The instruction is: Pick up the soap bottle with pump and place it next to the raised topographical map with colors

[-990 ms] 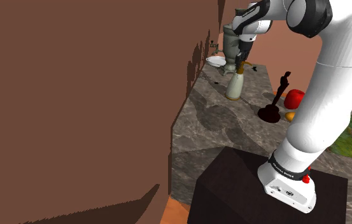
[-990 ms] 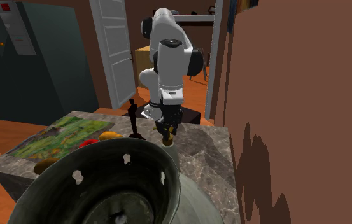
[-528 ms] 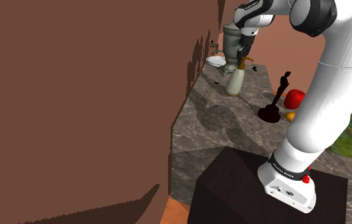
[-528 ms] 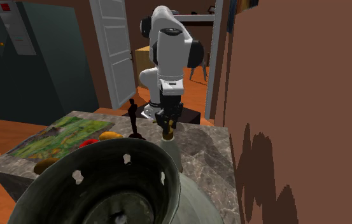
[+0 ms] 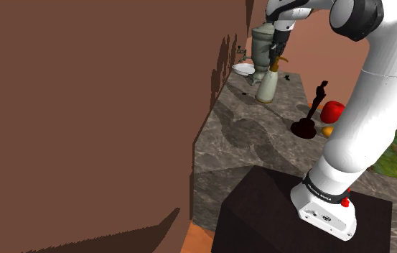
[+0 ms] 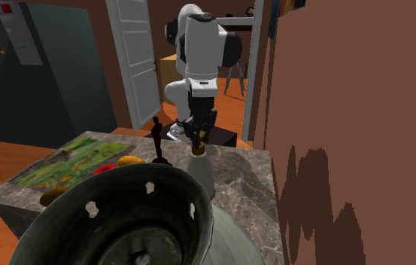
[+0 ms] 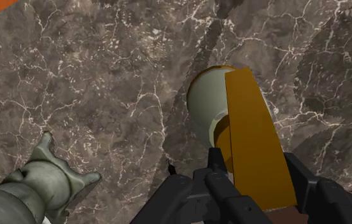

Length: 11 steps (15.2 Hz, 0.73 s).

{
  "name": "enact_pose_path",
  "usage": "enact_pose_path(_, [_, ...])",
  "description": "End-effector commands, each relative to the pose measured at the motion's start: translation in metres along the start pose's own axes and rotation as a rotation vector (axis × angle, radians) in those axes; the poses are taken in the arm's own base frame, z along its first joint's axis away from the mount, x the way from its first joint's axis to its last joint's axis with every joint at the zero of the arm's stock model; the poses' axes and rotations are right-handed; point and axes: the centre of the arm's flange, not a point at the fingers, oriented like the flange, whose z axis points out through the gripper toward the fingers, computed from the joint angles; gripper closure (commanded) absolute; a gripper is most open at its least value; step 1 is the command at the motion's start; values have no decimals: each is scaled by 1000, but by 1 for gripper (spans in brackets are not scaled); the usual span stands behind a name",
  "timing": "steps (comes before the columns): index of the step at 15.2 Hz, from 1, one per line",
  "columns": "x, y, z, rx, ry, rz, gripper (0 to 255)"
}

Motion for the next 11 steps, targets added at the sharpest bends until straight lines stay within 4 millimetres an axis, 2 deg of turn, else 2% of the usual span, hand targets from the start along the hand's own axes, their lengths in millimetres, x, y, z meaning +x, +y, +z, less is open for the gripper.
enact_pose_path(1, [-1, 1, -11, 0, 0, 0, 255])
enact_pose_path(8, [-1, 2, -46, 0, 0, 0, 255])
enact_pose_path(11, [-36, -5, -63, 0, 0, 0, 255])
